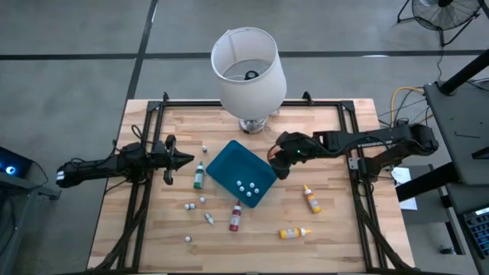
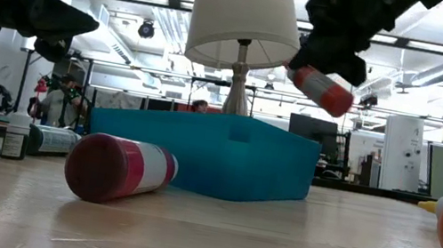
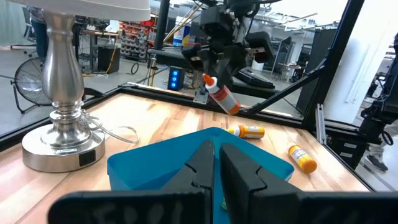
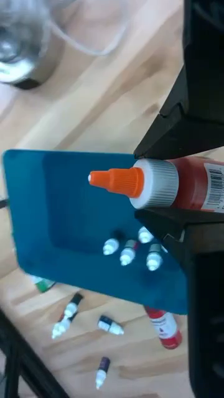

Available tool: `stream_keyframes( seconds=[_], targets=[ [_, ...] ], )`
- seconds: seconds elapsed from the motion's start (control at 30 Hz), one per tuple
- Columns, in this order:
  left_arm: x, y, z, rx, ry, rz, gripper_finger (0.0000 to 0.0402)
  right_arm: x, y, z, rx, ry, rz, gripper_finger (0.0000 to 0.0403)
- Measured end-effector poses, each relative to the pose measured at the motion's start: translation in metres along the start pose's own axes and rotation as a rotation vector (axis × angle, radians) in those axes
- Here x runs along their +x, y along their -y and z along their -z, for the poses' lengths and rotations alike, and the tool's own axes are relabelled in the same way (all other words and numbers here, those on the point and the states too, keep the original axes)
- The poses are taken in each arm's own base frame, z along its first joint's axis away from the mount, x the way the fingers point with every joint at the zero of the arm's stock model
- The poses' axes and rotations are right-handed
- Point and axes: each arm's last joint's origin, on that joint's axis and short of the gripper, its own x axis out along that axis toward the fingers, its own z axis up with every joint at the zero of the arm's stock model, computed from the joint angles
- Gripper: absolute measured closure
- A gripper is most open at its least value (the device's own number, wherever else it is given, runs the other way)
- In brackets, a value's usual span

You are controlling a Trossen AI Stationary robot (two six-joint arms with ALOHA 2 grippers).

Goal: Pick & Place food coloring
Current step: Put the large orange food coloring bottle into the blue container

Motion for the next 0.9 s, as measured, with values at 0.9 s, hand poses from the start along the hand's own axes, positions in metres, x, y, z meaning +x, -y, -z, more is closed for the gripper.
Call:
stream_keyframes(
  seconds=[0.9],
  targets=[
    [0.0,0.0,0.0,0.0,0.0,0.0,0.0402,0.062,-0.018,-0.02,-0.283,0.425,-0.104,0.0303]
  ],
)
